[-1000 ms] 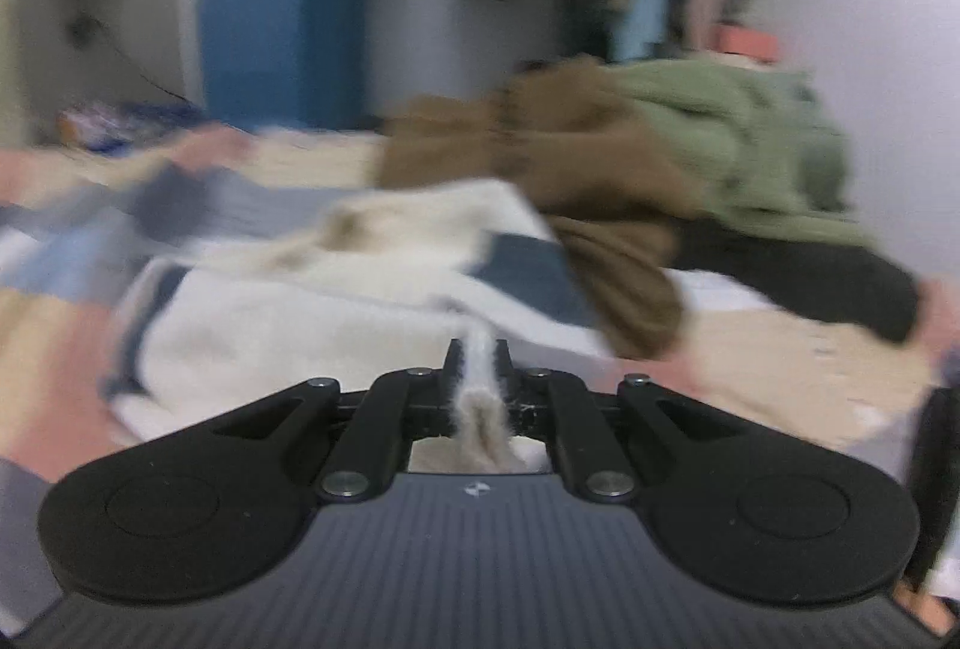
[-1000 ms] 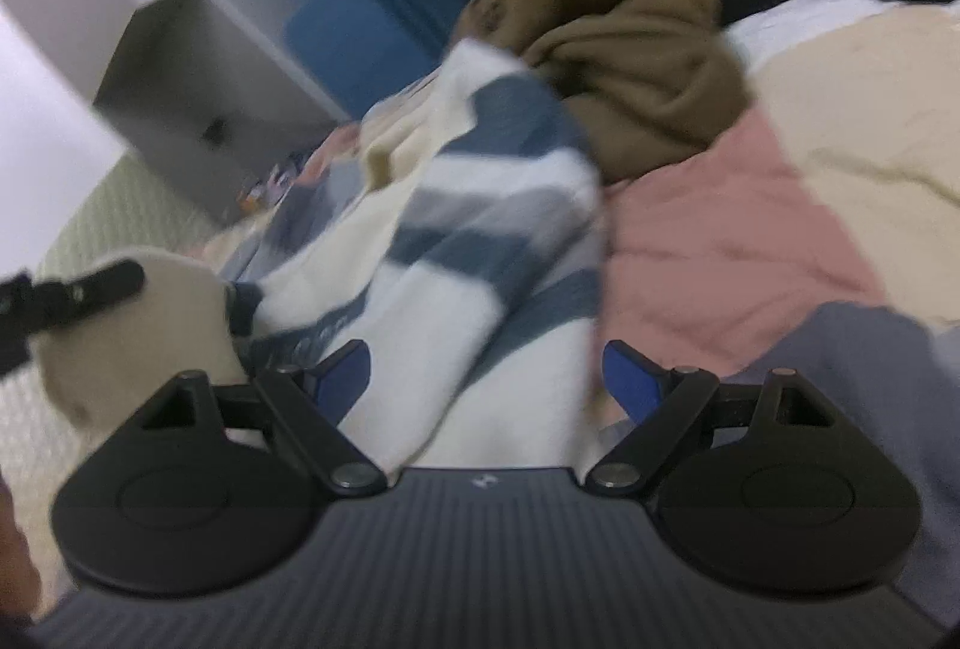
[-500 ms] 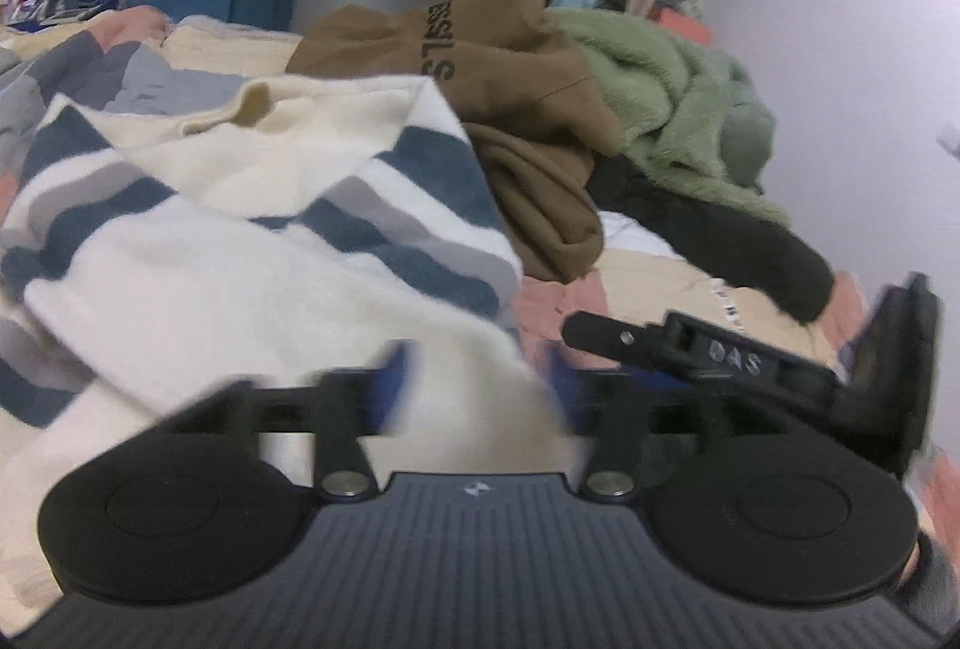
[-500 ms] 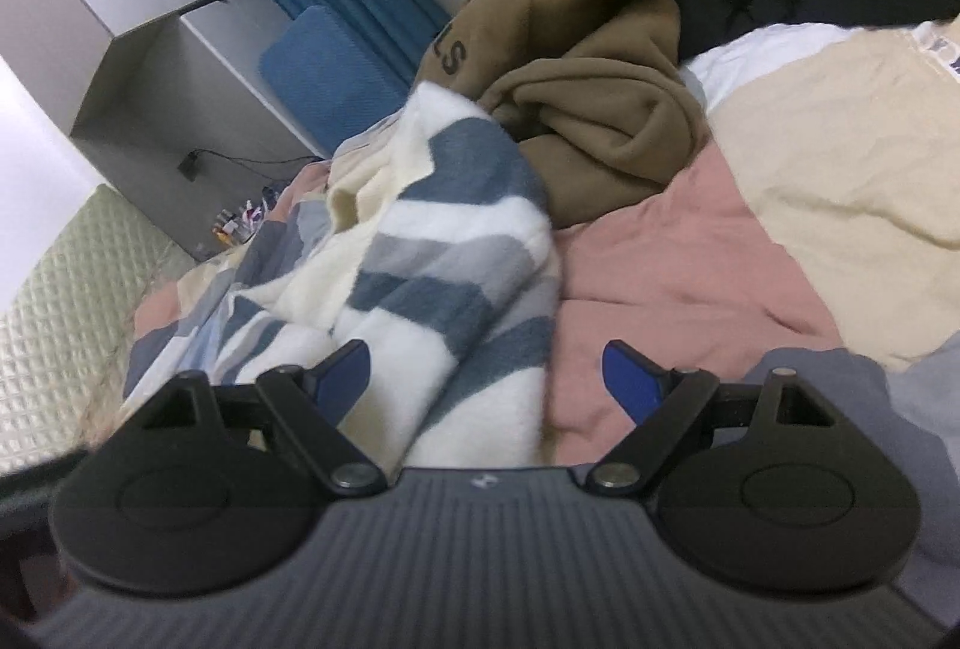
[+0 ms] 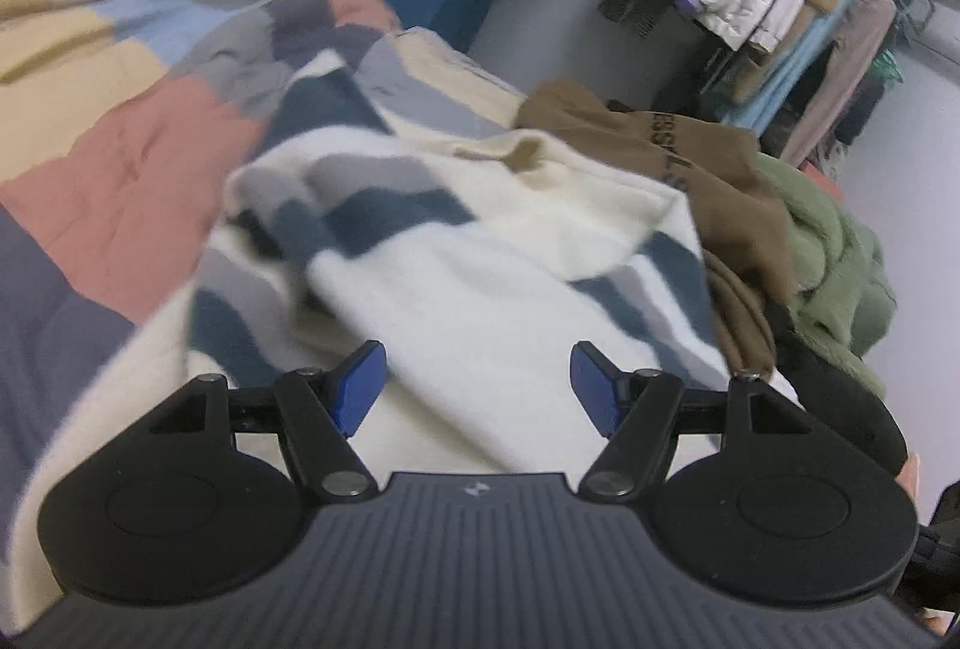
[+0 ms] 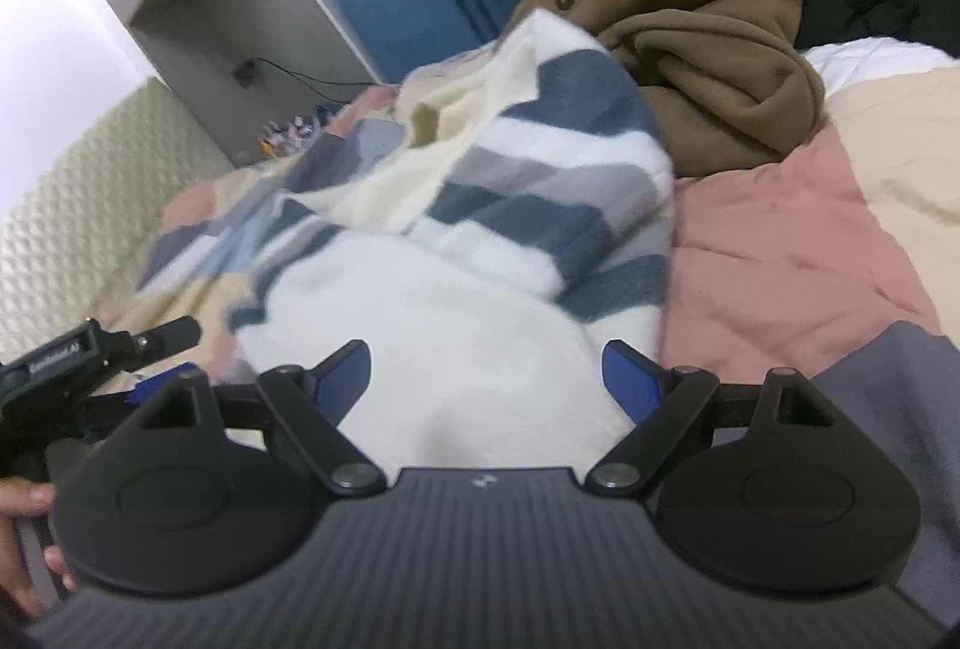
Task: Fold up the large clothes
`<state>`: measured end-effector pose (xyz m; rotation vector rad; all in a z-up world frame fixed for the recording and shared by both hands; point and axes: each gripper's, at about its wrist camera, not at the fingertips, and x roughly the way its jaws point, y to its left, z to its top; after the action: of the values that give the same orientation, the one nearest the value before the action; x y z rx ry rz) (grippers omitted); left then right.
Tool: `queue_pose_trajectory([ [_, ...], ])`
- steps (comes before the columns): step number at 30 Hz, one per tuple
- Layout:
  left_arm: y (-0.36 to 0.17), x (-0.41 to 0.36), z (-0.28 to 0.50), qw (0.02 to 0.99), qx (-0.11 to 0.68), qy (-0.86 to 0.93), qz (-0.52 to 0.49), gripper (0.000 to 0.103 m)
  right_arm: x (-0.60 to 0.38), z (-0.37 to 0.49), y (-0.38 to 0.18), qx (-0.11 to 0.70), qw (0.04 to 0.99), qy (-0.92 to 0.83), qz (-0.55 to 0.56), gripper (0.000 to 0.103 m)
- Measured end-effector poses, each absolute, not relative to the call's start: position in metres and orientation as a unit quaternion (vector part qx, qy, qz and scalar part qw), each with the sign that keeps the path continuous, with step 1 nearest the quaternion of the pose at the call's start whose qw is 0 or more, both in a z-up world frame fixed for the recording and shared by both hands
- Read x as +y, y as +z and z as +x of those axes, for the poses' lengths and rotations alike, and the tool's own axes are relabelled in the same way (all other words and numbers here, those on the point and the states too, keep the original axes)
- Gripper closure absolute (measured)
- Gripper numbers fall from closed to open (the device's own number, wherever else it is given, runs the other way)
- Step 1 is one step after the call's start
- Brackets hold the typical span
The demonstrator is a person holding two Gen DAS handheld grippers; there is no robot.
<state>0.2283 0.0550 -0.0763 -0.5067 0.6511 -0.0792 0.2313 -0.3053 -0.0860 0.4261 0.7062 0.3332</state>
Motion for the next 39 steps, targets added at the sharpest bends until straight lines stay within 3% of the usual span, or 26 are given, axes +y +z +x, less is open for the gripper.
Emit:
queue_pose_trajectory([
  [6, -0.097, 0.061, 0.236, 0.913, 0.332, 0.002, -0.236, 0.030, -0.311, 0.238, -0.094, 0.349, 0.908, 0.110, 0.204, 0.021],
  [7, -0.102, 0.060, 0.236, 0.910, 0.338, 0.006, -0.240, 0.030, -0.310, 0.240, -0.096, 0.352, 0.908, 0.110, 0.200, 0.031],
  [11, -0.117, 0.059, 0.234, 0.902, 0.366, 0.019, -0.228, 0.030, -0.301, 0.246, -0.108, 0.382, 0.899, 0.105, 0.186, 0.051],
  [13, -0.120, 0.061, 0.231, 0.901, 0.365, 0.019, -0.232, 0.030, -0.297, 0.247, -0.109, 0.384, 0.902, 0.100, 0.172, 0.069],
  [16, -0.119, 0.063, 0.227, 0.905, 0.362, 0.030, -0.221, 0.030, -0.292, 0.242, -0.101, 0.367, 0.914, 0.096, 0.144, 0.086],
  [21, -0.112, 0.071, 0.216, 0.913, 0.350, 0.043, -0.206, 0.030, -0.292, 0.234, -0.090, 0.335, 0.930, 0.088, 0.125, 0.089],
  [36, -0.088, 0.099, 0.131, 0.909, 0.359, 0.080, -0.198, 0.030, -0.297, 0.223, -0.088, 0.359, 0.919, 0.065, 0.147, 0.085],
  [38, -0.087, 0.103, 0.125, 0.906, 0.359, 0.084, -0.206, 0.030, -0.298, 0.212, -0.080, 0.359, 0.920, 0.065, 0.147, 0.081],
  [39, -0.086, 0.105, 0.124, 0.905, 0.359, 0.085, -0.211, 0.030, -0.299, 0.206, -0.077, 0.359, 0.919, 0.063, 0.147, 0.071],
])
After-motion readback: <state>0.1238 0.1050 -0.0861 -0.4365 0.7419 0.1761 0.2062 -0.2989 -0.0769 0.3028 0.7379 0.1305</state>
